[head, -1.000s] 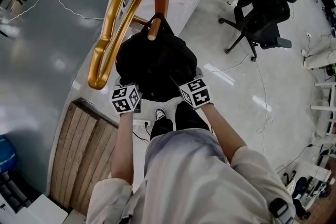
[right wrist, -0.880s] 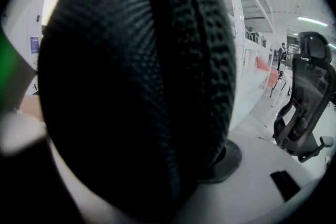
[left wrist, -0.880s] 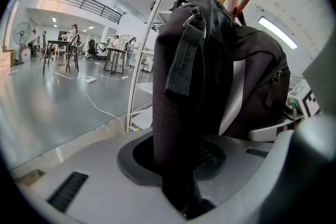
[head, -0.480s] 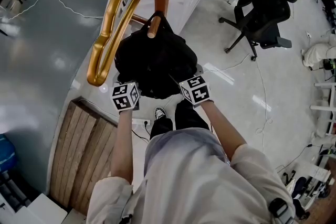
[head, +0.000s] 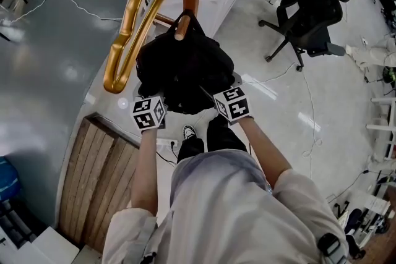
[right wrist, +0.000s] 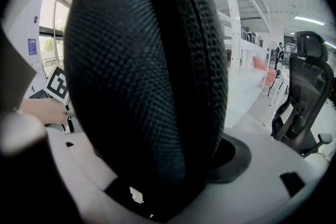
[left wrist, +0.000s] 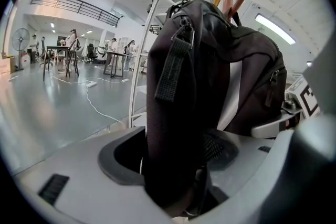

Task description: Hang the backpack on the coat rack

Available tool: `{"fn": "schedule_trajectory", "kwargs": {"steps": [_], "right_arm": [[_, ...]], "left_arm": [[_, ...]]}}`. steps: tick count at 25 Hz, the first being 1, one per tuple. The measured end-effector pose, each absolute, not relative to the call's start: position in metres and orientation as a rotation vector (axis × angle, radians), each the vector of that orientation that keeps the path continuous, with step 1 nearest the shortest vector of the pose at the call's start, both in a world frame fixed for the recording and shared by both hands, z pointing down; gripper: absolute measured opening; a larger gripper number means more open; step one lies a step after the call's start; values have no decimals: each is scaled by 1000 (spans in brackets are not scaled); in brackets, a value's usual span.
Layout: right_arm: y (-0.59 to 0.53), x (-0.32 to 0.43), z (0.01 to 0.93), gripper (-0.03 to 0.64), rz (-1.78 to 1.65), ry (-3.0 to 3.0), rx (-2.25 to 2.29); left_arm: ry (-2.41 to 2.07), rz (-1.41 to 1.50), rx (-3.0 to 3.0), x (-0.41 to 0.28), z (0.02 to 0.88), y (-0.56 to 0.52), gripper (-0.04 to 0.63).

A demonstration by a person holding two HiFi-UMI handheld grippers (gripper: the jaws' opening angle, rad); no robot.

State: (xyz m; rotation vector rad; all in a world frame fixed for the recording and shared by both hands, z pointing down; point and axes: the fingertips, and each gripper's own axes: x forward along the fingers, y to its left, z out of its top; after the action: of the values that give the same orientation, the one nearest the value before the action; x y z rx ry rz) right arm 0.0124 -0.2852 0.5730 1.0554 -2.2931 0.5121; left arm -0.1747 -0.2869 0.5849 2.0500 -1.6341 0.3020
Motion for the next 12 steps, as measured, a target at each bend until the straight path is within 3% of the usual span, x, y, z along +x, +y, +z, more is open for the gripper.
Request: {"fn": "schedule_trajectory", "kwargs": {"steps": [12], "right_arm": [[-267,22,557,380,484,-2319,1088]], "left_arm": [[-1651,348,2044,-174,580,-254,285]]}}
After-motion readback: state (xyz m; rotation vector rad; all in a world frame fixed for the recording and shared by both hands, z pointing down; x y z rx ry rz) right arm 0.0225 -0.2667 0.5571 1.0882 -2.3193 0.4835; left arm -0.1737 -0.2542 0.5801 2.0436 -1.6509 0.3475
